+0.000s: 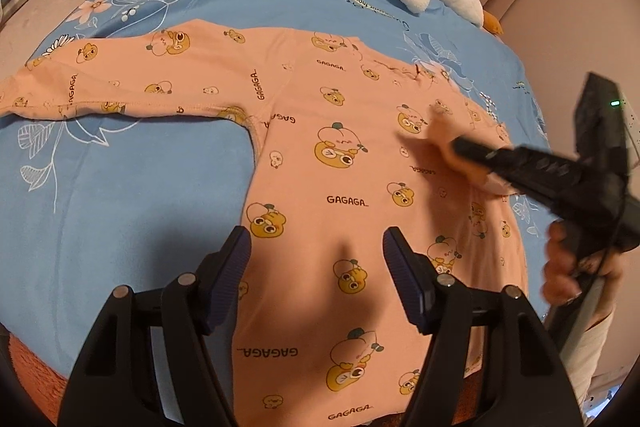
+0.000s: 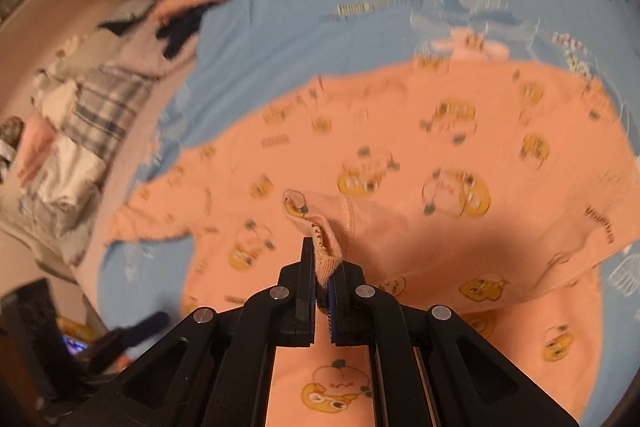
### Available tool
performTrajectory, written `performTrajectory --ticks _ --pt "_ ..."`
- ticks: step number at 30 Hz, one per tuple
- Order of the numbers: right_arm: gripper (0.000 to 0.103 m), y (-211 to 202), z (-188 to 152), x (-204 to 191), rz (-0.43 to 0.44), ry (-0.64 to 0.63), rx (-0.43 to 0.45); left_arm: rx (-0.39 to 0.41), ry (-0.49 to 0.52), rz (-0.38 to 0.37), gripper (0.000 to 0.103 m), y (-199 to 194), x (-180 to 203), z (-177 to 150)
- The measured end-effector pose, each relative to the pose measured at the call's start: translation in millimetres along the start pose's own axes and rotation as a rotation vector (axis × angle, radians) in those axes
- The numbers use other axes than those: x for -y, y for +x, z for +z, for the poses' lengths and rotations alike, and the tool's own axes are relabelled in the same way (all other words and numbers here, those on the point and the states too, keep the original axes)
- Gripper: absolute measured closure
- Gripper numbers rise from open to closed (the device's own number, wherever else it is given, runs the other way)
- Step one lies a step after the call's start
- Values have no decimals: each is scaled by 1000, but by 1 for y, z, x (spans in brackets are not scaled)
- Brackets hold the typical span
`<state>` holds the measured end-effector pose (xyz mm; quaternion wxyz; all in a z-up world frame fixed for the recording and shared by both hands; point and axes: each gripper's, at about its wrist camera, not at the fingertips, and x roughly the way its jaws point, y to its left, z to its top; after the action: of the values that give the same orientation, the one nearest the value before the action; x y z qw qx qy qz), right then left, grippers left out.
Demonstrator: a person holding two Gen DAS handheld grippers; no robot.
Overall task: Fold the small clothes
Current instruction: 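Carry the cuff across the shirt body with the right gripper and release, then grasp the side edge of the shirt with the left gripper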
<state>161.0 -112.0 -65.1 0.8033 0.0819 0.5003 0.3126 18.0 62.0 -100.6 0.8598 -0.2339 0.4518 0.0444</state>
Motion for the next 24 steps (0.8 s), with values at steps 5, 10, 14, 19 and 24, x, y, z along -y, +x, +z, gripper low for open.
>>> performTrajectory --ticks 5,10,14,19,24 --pt "97 20 -5 8 -11 42 -64 -4 -5 0 35 1 -2 -1" --pt "71 10 -5 16 42 79 -69 -7 -6 -3 34 1 -3 0" --pt "48 -24 -8 29 102 126 38 -4 -7 -30 33 1 0 6" --pt "42 -51 -12 70 -24 224 151 -6 35 -69 33 13 19 18" --pt "42 -27 -26 104 -85 301 71 -75 42 -164 33 47 42 33"
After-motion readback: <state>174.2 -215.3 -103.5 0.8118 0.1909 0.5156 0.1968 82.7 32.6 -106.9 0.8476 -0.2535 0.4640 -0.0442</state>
